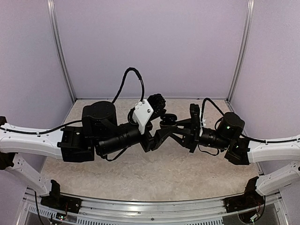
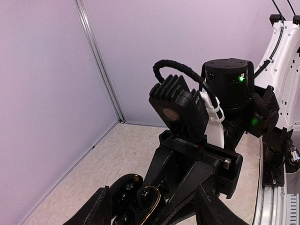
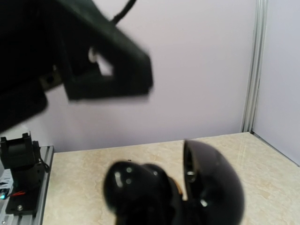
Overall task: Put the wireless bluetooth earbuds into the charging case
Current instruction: Insert the right earbud into the right side groove of the charging case, then adjust the right earbud in the right side groove of the charging case.
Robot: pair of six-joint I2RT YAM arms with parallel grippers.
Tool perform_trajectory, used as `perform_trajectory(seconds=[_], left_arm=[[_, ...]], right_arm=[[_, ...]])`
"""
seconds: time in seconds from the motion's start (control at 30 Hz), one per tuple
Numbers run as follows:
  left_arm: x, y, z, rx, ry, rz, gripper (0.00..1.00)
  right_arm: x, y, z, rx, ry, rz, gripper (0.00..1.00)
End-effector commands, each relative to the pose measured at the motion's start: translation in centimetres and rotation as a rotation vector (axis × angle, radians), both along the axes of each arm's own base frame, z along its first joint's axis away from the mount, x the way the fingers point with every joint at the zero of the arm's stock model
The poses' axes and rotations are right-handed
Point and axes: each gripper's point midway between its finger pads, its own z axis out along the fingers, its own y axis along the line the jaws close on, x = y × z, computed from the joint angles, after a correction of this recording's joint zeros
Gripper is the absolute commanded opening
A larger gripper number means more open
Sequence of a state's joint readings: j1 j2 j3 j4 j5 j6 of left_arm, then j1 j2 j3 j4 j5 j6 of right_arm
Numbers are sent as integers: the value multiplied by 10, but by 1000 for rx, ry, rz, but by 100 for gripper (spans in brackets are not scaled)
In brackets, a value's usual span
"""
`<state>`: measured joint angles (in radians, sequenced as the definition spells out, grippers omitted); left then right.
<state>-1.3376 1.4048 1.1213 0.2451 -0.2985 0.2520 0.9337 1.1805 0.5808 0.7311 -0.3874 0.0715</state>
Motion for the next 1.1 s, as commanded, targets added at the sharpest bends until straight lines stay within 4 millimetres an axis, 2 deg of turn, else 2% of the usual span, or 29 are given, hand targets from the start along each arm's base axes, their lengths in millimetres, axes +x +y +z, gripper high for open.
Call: perform_trajectory(seconds=[0.0,0.1,0.3,0.5,0.8,1.07], left_arm=[[-4,16,36,-108,-23,9,67],[0,25,38,-138,18,21,73],[14,32,32,-167,132,0,75],[23,30,24,-165,196,-26,75],[15,22,10,-130,222,-93,76],[27,19,-1,-97,235,-55,77]], right_arm=[[0,2,3,10,-8,1,0],[0,2,1,4,-5,0,0],[-1,2,1,-2,-1,7,0],[-3,3,2,-4,0,22,0],[-4,4,2,-5,1,29,0],[-12,5,5,3,-14,75,0]])
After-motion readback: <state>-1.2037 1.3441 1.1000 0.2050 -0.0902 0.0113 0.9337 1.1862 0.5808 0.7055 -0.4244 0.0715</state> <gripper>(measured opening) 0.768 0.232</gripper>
